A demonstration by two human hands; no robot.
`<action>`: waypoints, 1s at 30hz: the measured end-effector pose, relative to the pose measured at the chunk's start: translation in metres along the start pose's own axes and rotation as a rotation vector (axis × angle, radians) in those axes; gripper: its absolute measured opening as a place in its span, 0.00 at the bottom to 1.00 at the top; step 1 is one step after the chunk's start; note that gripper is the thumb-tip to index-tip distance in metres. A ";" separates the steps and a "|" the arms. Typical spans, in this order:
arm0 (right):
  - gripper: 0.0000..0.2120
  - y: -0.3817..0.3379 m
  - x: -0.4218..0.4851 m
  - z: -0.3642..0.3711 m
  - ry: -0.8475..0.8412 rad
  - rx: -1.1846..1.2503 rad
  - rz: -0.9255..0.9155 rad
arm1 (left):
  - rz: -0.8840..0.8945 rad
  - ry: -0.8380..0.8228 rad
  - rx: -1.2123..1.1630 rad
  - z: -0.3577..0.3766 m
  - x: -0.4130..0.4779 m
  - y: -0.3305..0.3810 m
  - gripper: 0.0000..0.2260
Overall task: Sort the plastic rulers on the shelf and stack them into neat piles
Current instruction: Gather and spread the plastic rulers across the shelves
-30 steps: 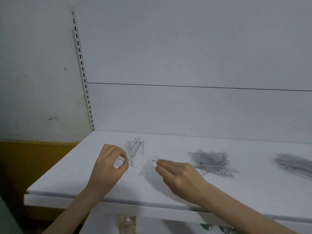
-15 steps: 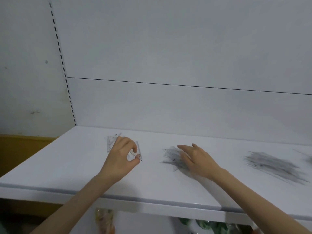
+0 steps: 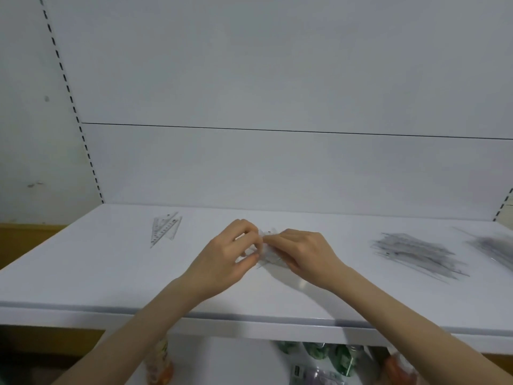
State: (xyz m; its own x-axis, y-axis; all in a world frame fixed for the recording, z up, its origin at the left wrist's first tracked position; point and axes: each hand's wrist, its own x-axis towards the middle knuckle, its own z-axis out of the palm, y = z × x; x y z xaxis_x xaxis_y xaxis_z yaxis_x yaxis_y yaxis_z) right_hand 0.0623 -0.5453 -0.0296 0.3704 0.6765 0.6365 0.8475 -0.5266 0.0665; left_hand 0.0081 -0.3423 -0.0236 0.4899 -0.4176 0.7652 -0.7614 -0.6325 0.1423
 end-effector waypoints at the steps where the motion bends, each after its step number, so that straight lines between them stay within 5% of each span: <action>1: 0.12 0.007 -0.007 -0.001 0.012 -0.042 0.013 | -0.011 0.003 0.026 0.001 -0.001 -0.002 0.02; 6: 0.16 0.045 -0.016 -0.003 0.121 -0.051 0.340 | -0.170 -0.024 0.161 -0.001 -0.024 -0.019 0.04; 8: 0.10 0.053 -0.009 0.001 0.039 -0.077 0.474 | -0.228 -0.040 0.222 -0.007 -0.036 -0.028 0.05; 10: 0.17 0.058 -0.001 0.010 -0.130 -0.144 0.531 | -0.278 -0.040 0.281 -0.015 -0.047 -0.037 0.06; 12: 0.23 0.057 0.006 0.018 -0.268 -0.177 0.519 | -0.323 -0.036 0.330 -0.026 -0.056 -0.045 0.06; 18: 0.11 0.055 0.000 0.031 -0.496 -0.178 0.404 | -0.447 -0.037 0.395 -0.053 -0.083 -0.067 0.03; 21: 0.09 0.058 -0.006 0.030 -0.473 -0.116 0.352 | -0.555 -0.031 0.378 -0.059 -0.090 -0.076 0.07; 27: 0.31 0.059 0.005 0.014 -0.326 -0.135 0.419 | -0.703 -0.064 0.370 -0.062 -0.089 -0.102 0.04; 30: 0.31 0.049 0.027 0.020 -0.261 -0.107 0.365 | -0.807 -0.219 0.368 -0.060 -0.087 -0.125 0.18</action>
State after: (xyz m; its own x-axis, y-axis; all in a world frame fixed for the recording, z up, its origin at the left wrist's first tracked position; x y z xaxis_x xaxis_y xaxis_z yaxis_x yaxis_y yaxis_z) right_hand 0.1208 -0.5429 -0.0244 0.7323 0.5368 0.4191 0.6050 -0.7953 -0.0384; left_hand 0.0354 -0.1880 -0.0705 0.9131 0.1512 0.3786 0.0126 -0.9386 0.3446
